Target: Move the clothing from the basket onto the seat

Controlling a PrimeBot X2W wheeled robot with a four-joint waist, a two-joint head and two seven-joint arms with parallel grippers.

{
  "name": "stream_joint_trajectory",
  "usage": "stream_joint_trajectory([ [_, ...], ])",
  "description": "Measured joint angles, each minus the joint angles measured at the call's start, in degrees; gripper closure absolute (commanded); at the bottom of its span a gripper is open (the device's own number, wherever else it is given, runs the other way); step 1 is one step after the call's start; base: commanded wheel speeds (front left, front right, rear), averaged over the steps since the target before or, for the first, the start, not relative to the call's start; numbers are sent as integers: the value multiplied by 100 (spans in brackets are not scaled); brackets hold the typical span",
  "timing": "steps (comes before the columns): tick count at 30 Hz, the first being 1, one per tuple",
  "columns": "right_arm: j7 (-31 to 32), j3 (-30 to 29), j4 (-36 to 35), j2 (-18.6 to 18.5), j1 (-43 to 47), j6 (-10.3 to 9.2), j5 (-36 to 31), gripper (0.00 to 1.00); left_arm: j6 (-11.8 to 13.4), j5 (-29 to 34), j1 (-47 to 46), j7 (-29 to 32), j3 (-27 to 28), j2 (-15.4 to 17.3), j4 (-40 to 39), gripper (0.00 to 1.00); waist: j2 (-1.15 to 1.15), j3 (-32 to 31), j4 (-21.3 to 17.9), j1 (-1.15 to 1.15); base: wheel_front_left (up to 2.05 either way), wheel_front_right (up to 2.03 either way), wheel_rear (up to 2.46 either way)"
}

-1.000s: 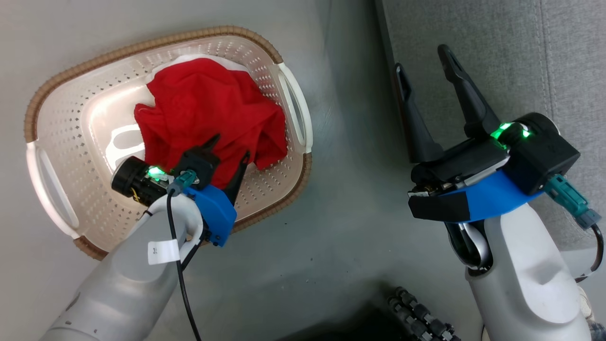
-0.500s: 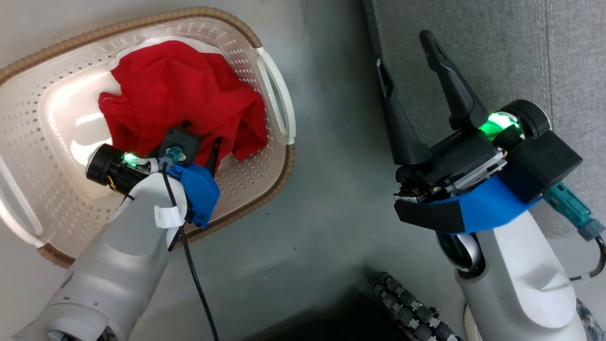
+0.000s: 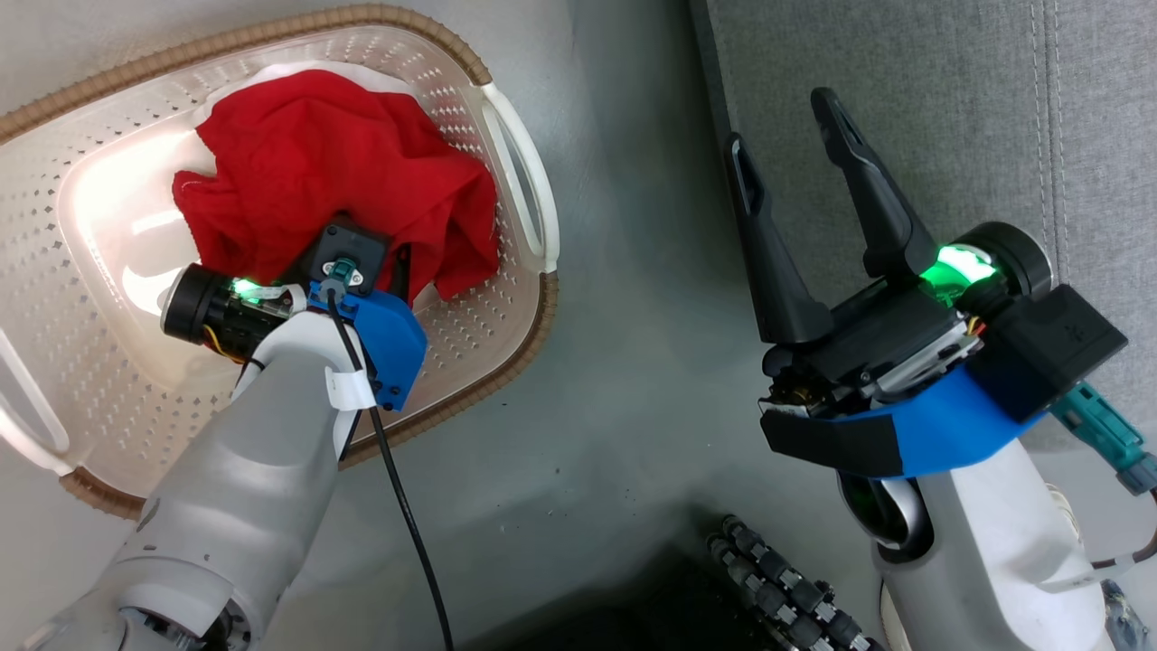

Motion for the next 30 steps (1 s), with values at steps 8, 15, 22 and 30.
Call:
stream_joint_trajectory([
  [8,-5,16,-5,0,52,0,47,0,-29,-11,-26,-34,-36,-23,92,100,0,-17,-27,0,0,0,0],
  [15,-10,14,16,0,51,0,64,0,-98,-55,-46,-14,-67,-18,151,100,0,-34,-39,0,0,0,0],
  [22,-18,20,38,0,26,0,91,0,-120,-107,-92,-13,-86,-7,191,100,0,-43,-31,0,0,0,0],
  [30,-25,114,200,2,-107,0,109,0,-147,-201,-92,-15,-71,31,220,100,0,-157,-57,0,0,0,0],
])
